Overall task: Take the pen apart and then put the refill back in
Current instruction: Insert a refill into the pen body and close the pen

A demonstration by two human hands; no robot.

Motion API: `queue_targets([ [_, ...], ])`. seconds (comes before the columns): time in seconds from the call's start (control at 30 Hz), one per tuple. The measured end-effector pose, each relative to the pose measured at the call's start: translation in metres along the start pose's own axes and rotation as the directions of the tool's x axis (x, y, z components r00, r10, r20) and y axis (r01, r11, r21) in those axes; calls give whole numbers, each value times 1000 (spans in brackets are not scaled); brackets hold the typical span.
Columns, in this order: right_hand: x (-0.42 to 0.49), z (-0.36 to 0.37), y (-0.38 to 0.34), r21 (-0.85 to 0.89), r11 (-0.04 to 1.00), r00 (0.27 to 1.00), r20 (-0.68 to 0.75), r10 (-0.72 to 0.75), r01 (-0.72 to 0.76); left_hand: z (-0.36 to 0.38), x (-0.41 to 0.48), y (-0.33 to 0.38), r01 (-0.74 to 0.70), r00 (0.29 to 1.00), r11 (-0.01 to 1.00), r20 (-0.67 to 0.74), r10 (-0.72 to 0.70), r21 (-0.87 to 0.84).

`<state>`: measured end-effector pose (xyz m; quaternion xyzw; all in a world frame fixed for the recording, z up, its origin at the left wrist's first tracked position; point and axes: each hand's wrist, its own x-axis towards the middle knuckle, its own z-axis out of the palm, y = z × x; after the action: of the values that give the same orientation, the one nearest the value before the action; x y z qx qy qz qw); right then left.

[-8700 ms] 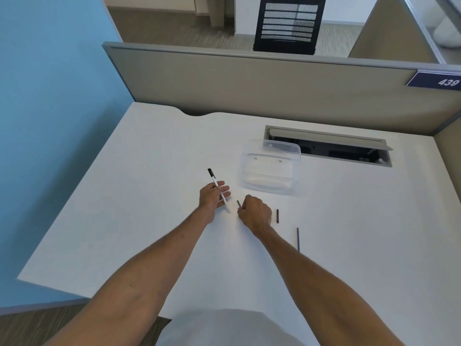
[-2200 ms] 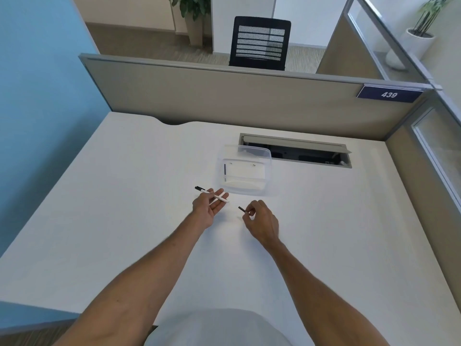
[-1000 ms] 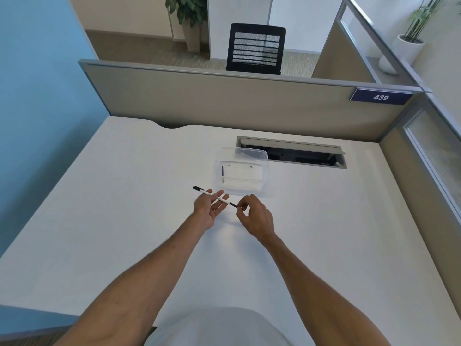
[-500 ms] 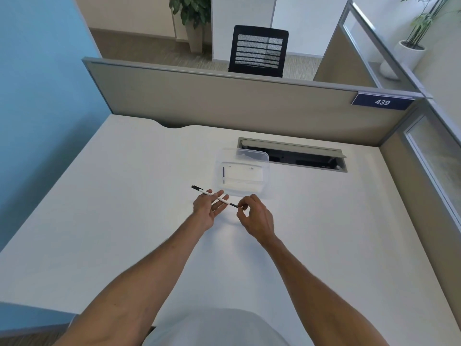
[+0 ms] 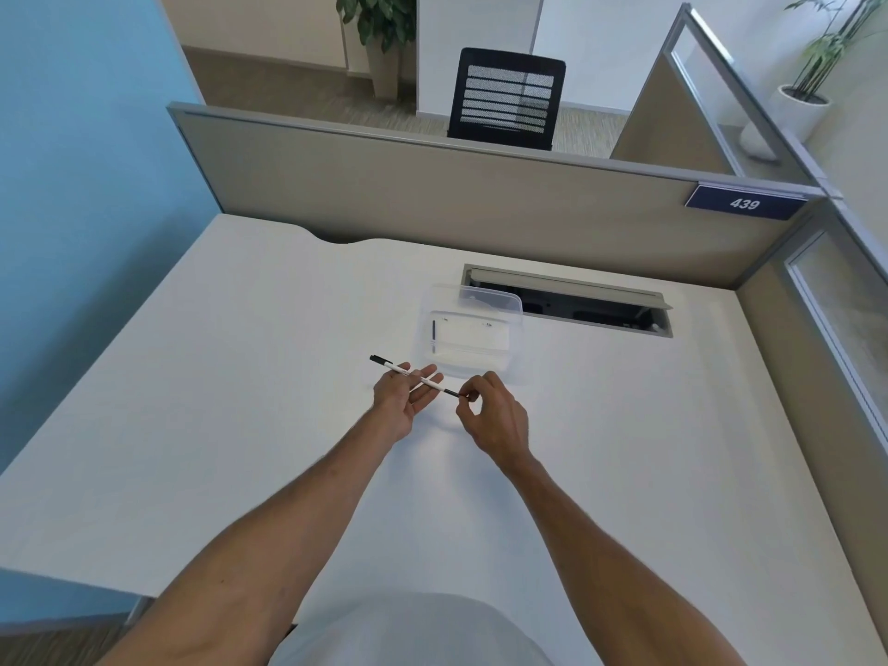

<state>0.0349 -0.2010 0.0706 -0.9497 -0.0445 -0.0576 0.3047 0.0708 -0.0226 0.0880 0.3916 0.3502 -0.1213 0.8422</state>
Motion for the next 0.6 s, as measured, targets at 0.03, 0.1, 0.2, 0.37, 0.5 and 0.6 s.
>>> queue_targets([
  [0.03,0,1,0,8,1000,1000,0,18,-18,0,0,0,0,1000,1000,1,0,-2],
  [0.1,1,3,0,21,999,999,3,44,-44,0,1,0,4,1000,1000,-1,-4,-6],
  [0.2,0,5,2,20,998,998,11,58,-58,-1,1,0,11,1000,1000,-5,-11,-2],
  [0.37,2,5,3,32,997,998,11,70,-70,1,1,0,16,1000,1000,-10,-16,-18],
  [0.5,2,5,4,40,996,997,-2,82,-82,3,3,0,14,1000,999,-16,-14,-32],
  [0.6,2,5,4,41,996,997,-1,81,-80,4,3,1,15,1000,1000,-10,-15,-23],
])
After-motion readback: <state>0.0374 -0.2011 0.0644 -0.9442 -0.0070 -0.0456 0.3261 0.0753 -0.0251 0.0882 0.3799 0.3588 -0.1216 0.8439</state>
